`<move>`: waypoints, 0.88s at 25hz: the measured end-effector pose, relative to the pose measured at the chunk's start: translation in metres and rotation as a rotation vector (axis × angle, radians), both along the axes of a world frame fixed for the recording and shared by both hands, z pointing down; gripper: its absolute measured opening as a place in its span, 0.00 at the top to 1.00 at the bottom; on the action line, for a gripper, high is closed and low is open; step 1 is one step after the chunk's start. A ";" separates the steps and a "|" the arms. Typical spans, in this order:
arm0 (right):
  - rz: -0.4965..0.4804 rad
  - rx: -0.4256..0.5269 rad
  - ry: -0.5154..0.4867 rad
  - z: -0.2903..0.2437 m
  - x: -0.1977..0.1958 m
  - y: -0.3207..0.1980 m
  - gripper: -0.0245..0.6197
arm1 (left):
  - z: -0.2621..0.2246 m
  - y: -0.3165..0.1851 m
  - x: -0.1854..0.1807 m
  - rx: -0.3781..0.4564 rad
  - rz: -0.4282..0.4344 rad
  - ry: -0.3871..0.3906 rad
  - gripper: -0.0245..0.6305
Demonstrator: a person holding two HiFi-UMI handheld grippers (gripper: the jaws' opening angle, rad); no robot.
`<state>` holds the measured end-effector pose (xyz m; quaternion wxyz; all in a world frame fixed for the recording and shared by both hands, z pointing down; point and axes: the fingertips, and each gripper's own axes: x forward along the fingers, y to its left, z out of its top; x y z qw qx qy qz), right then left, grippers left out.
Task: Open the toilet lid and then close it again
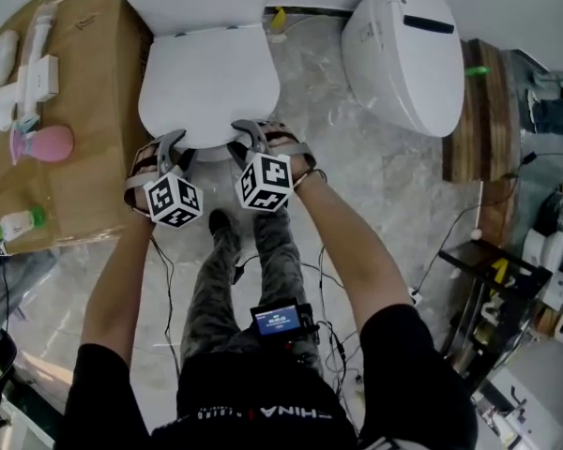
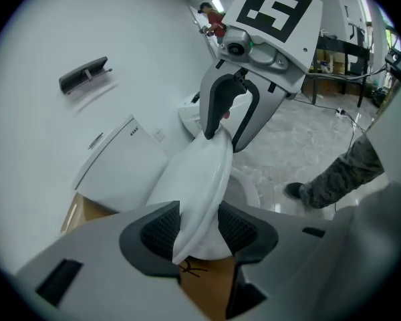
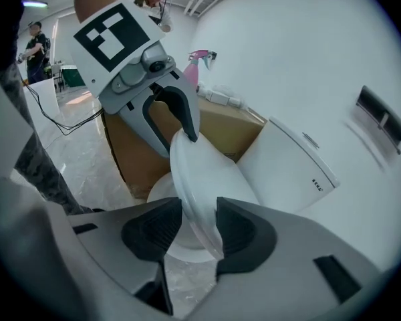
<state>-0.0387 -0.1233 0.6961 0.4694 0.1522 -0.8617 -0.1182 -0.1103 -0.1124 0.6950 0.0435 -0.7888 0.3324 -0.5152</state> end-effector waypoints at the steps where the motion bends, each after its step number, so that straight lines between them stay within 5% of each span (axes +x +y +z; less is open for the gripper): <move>1: -0.008 0.007 0.005 0.004 0.002 0.003 0.71 | 0.004 0.003 0.002 0.004 -0.003 -0.006 0.70; 22: -0.119 0.146 0.037 0.122 0.014 0.053 0.70 | 0.127 0.050 0.012 0.091 -0.037 -0.120 0.66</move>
